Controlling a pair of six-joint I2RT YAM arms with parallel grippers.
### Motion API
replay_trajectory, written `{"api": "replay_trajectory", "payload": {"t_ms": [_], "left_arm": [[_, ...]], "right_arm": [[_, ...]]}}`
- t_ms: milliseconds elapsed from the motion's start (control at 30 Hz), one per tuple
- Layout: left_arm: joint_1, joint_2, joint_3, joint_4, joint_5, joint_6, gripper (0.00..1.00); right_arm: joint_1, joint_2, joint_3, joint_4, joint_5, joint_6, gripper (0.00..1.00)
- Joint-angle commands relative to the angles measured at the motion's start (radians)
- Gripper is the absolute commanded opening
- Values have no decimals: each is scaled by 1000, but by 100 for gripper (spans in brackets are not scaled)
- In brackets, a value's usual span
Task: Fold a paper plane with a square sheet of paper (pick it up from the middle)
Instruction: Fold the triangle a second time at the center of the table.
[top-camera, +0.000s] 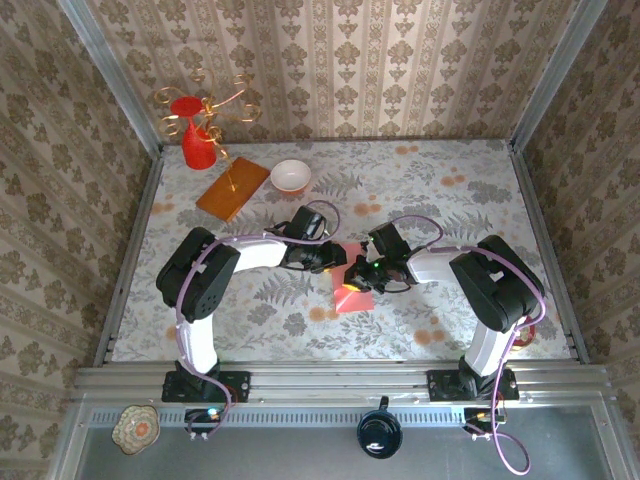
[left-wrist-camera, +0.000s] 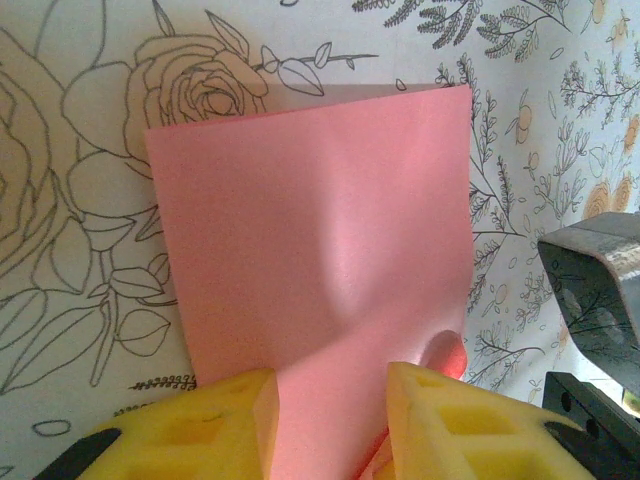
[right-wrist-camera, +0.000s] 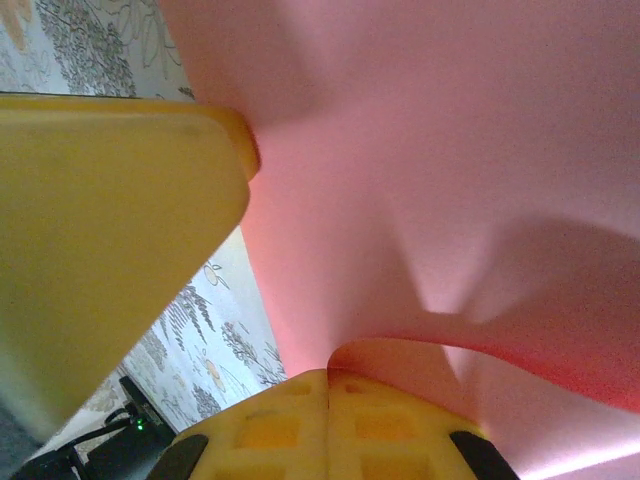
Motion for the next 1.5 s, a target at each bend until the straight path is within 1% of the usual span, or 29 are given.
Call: {"api": "replay_trajectory", "payload": {"t_ms": [0, 1300, 1367, 1467], "left_arm": [[-9, 30, -10, -46, -21, -9, 36], [-2, 10, -7, -46, -27, -11, 36], [2, -9, -4, -51, -33, -9, 36], [13, -62, -4, -66, -65, -7, 37]], "right_arm": [[-3, 1, 7, 13, -8, 15, 0], [-5, 38, 10, -69, 40, 1, 0], [-4, 38, 13, -73, 40, 1, 2], [-5, 40, 19, -85, 38, -2, 10]]}}
